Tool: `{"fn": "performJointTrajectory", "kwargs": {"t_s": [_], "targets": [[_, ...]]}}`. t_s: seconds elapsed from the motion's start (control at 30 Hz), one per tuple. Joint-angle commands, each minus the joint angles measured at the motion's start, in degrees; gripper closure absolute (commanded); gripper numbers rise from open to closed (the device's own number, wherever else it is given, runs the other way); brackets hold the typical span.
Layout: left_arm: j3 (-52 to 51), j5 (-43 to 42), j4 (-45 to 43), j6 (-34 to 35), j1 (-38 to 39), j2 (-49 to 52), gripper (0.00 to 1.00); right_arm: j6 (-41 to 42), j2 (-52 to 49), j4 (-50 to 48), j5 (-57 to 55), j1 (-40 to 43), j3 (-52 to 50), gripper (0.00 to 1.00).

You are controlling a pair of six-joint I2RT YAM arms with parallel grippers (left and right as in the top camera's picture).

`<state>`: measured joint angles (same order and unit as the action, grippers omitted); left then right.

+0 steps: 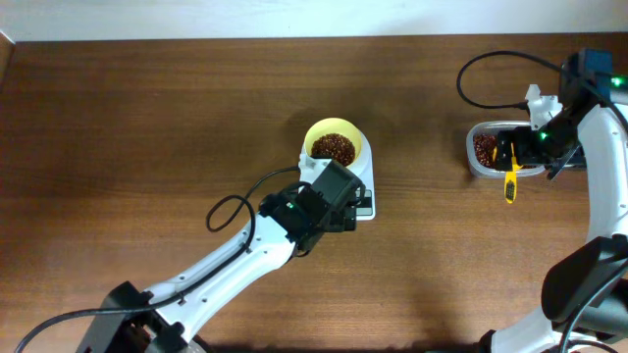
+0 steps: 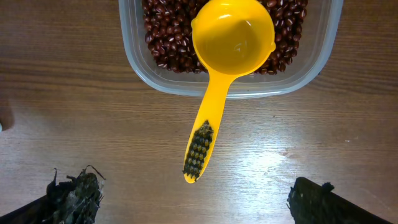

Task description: Scoop item into bowl and weigh 50g on scale

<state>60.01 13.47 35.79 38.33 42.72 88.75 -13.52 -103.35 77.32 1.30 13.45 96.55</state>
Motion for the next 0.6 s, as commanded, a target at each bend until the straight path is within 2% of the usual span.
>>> {"fn": "performJointTrajectory", "kwargs": {"t_s": [0.0, 0.5, 0.57], "targets": [[1.3, -0.6, 0.0, -1.1, -0.2, 0.6, 0.01, 0.0, 0.0, -0.2, -0.5, -0.3, 1.2, 0.01], [1.3, -0.6, 0.0, -1.1, -0.2, 0.6, 0.01, 0.0, 0.0, -0.2, -0.5, -0.3, 1.2, 0.01], [1.3, -0.7, -0.2, -3.7, -0.2, 0.3, 0.01, 0.0, 0.0, -0.2, -0.5, -0.3, 1.2, 0.01]]}}
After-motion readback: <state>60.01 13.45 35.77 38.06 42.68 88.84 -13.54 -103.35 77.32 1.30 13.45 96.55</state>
